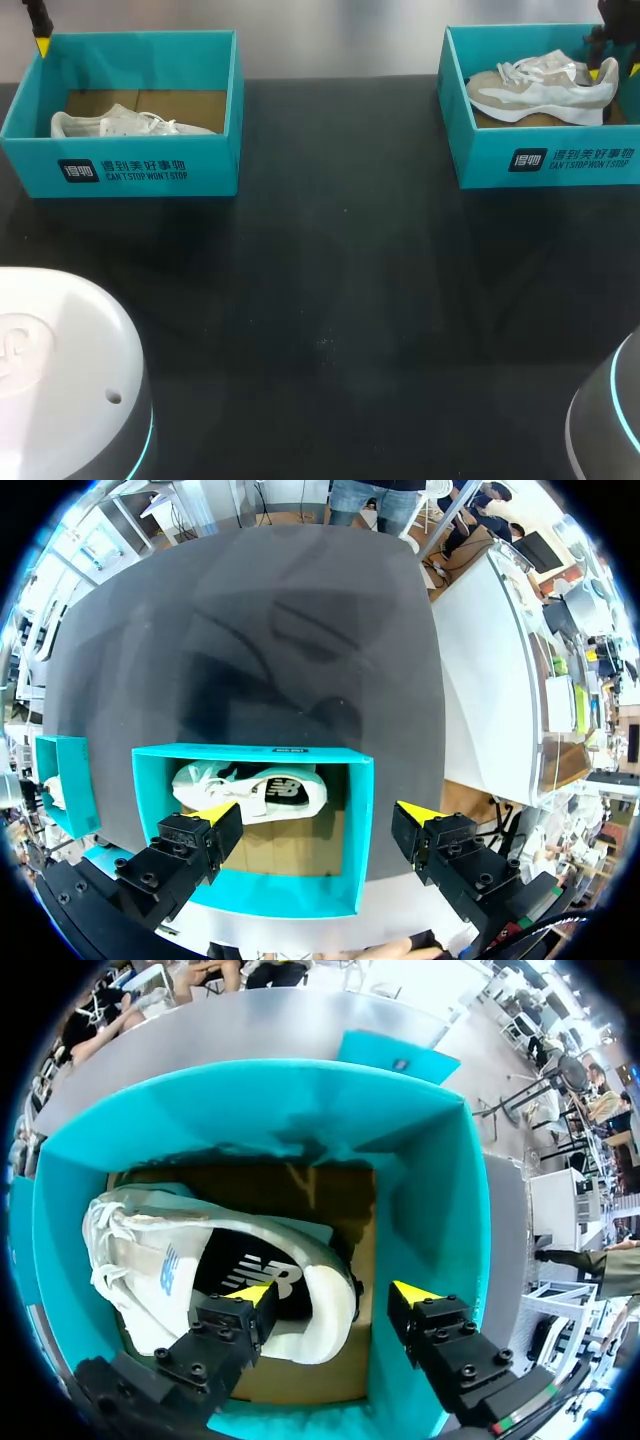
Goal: Take the shoe out of the shoebox, open the shoe tongue, remove and reinsert the insole, then place the shoe into the shoebox
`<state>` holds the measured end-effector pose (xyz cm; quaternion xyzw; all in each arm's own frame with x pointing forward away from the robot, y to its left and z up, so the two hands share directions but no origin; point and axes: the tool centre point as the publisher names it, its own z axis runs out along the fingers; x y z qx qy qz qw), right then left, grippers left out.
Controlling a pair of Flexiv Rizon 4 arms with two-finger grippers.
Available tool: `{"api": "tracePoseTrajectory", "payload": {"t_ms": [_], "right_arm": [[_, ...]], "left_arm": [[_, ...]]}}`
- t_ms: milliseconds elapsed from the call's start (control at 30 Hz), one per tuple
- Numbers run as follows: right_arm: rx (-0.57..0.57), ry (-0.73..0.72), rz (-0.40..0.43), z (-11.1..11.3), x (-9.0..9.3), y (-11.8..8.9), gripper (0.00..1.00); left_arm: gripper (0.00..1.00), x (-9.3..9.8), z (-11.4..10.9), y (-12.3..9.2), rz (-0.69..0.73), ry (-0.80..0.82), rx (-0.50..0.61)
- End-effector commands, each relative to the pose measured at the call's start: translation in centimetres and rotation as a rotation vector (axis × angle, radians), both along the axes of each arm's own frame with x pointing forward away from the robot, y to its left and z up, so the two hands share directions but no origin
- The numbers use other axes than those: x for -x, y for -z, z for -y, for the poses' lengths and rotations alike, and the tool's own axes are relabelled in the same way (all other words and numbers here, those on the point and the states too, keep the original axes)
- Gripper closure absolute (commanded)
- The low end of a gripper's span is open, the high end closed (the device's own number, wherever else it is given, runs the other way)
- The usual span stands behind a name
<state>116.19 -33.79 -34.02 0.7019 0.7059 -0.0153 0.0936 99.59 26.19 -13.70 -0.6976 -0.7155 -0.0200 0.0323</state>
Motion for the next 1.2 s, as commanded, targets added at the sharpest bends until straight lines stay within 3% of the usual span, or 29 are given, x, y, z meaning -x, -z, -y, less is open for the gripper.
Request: {"api": "tracePoseTrajectory", "payload": {"t_ms": [33, 67, 167, 500, 667, 800, 1100, 1200], "right_arm": [[0.000, 0.017, -0.032, 0.3, -1.0, 1.0, 0.16], [0.000, 0.021, -0.034, 0.4, -1.0, 1.1, 0.10], [-0.005, 0.038, -0.044, 0.5, -0.9, 1.7, 0.12], [-0.027, 0.073, -0.073, 0.4, -0.5, 2.9, 0.36], [-0.037, 0.081, -0.083, 0.5, -0.5, 3.4, 0.30], [-0.049, 0.094, -0.103, 0.5, -0.4, 3.9, 0.34], [-0.075, 0.110, -0.136, 0.4, -0.1, 5.1, 0.59], [-0.073, 0.112, -0.144, 0.1, 0.0, 5.2, 0.76]], "left_arm": [[0.00, 0.0, 0.0, -0.1, -0.001, 0.001, -0.002], [0.00, 0.0, 0.0, -0.1, -0.001, 0.001, -0.002], [0.00, 0.0, 0.0, -0.1, -0.001, 0.001, -0.002], [0.00, 0.0, 0.0, -0.1, -0.001, 0.001, -0.002], [0.00, 0.0, 0.0, -0.1, -0.001, 0.001, -0.002], [0.00, 0.0, 0.0, -0.1, -0.001, 0.001, -0.002], [0.00, 0.0, 0.0, -0.1, -0.001, 0.001, -0.002], [0.00, 0.0, 0.0, -0.1, -0.001, 0.001, -0.002]]}}
